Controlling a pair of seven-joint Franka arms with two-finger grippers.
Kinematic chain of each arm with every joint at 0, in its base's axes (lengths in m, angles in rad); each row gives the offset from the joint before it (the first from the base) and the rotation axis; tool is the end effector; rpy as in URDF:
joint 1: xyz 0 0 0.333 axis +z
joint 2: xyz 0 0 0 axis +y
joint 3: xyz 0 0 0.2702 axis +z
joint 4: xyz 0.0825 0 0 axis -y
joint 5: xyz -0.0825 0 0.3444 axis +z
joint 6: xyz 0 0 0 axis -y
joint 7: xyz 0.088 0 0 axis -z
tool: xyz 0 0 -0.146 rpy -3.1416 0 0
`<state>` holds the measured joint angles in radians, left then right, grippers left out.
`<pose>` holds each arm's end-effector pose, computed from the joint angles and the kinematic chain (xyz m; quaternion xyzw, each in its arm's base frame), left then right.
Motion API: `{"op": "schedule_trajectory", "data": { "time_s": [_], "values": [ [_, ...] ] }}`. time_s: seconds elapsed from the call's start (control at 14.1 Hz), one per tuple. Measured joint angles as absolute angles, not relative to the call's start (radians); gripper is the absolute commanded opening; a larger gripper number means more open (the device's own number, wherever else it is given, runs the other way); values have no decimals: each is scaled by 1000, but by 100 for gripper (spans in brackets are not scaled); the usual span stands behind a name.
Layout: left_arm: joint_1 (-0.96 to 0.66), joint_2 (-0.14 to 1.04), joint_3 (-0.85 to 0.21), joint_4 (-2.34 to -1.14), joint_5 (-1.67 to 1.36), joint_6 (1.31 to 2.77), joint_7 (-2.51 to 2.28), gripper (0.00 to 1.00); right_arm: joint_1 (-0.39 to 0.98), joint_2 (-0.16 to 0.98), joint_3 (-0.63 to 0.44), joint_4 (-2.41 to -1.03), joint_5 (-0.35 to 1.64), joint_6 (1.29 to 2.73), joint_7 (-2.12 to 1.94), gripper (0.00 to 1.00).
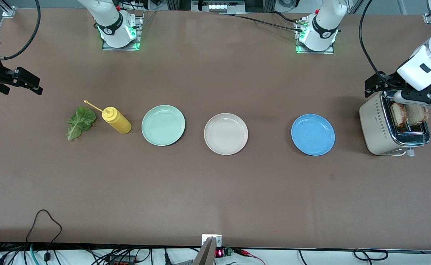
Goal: Make sandwich in beige plate with both arms
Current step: 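Move the right gripper toward the yellow bottle while the left gripper reaches the toaster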
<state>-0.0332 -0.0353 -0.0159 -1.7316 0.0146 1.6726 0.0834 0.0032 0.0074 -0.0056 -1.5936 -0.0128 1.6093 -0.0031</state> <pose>0.5089 -0.0231 0.4967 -0.9977 0.0670 0.0120 0.0073 0.5204 -0.0031 0.5294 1.0000 0.0006 0.0041 0.0064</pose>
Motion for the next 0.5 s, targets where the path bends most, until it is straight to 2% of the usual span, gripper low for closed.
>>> {"op": "schedule_trajectory", "data": {
  "time_s": [0.5],
  "values": [
    [-33,-35,-16,-1732,15,1669,84,100,8,8,-3,-1598,-13,1609,-3,100]
  ]
}}
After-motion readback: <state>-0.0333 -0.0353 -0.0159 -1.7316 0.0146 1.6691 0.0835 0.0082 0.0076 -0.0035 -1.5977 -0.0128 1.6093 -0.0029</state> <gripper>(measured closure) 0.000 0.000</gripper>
